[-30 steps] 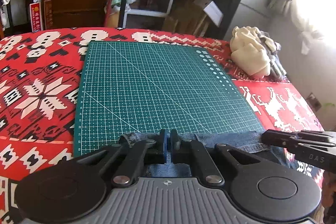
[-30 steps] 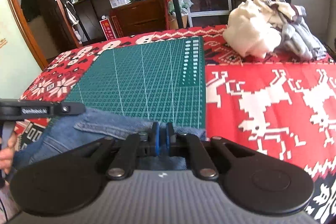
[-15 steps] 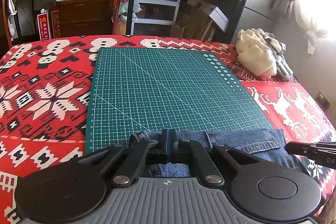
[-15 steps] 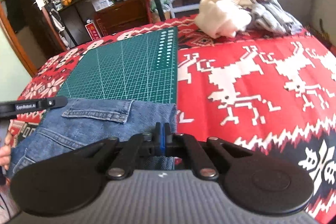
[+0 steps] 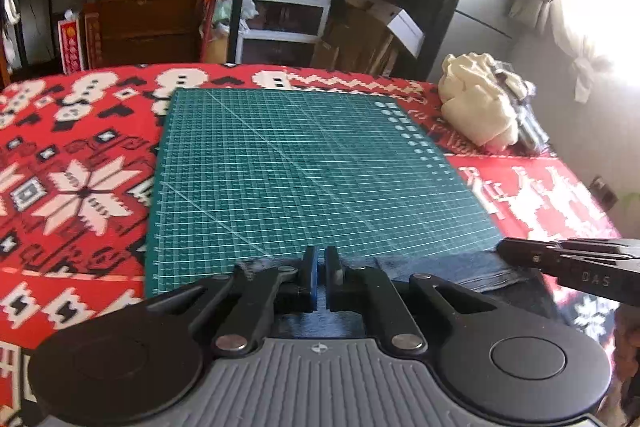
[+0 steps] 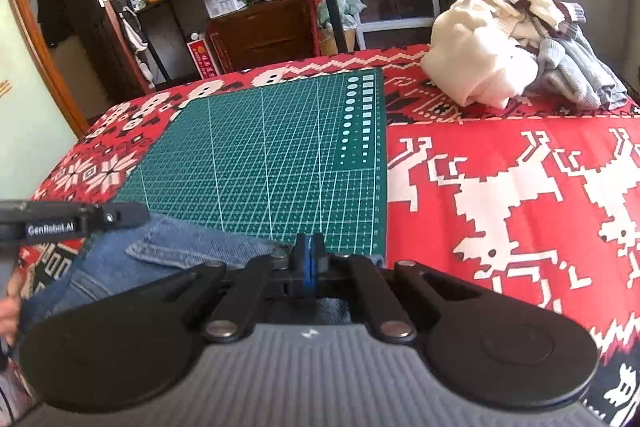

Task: Fold clothes

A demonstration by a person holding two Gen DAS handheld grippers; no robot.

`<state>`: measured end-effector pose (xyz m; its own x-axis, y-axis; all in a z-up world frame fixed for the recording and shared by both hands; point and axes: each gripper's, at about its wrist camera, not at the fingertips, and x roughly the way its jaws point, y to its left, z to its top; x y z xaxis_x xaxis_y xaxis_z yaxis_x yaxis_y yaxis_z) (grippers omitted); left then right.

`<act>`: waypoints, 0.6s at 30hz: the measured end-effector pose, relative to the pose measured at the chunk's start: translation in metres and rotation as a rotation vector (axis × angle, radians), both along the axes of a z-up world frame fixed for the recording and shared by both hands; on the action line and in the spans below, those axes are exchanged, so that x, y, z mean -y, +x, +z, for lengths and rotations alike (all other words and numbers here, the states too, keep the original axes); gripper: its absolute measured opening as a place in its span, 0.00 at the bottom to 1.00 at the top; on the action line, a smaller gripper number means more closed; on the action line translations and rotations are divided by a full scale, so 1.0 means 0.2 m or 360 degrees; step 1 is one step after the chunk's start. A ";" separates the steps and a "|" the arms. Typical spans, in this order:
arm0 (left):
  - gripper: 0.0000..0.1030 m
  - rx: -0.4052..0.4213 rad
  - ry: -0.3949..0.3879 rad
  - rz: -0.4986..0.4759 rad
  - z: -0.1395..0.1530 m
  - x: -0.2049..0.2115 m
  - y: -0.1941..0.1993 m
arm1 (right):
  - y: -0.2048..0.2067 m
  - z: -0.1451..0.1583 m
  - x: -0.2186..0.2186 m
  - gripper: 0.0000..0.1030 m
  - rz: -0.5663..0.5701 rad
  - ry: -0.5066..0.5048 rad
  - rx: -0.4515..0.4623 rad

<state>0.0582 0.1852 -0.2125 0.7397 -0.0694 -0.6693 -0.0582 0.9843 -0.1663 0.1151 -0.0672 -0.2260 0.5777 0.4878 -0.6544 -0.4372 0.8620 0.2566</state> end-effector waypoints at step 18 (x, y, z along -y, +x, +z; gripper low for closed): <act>0.03 0.0005 -0.0022 0.0015 0.00 -0.02 -0.01 | -0.09 0.02 0.19 0.00 -0.0179 0.0056 -0.0057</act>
